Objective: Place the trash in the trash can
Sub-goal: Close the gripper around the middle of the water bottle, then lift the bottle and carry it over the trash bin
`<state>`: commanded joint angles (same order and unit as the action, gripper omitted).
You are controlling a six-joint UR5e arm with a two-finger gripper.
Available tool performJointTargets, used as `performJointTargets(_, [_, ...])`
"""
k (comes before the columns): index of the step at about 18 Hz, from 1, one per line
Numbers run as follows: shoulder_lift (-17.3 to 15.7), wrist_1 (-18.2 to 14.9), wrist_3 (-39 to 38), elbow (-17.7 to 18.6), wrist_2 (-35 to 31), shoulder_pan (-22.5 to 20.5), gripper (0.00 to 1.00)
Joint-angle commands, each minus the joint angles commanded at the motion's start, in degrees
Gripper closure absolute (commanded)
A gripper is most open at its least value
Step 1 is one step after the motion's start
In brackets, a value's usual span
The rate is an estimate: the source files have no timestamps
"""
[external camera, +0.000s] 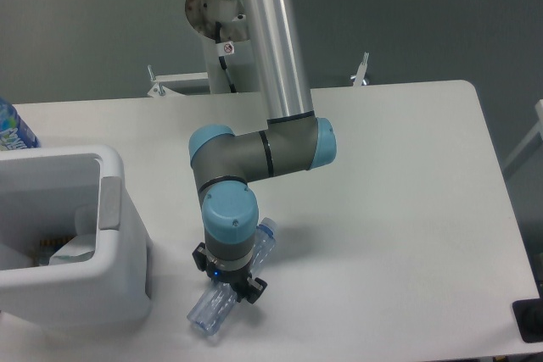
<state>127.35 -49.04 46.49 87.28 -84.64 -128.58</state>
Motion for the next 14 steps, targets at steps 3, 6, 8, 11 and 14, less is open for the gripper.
performJointTargets(3, [-1.0,0.3,0.0,-1.7,0.1,-0.1,0.4])
performJointTargets(6, [-2.3,0.2,-2.3,-5.1,0.3,-1.1,0.4])
performJointTargets(8, [-3.9,0.2,-5.0,-6.2,0.4,-3.2,0.4])
performJointTargets(11, [-5.6,0.3,-7.3,-8.1,1.1,-4.5,0.4])
performJointTargets(14, [-8.8,0.4,-12.2,-11.0,5.8,-6.6,0.4])
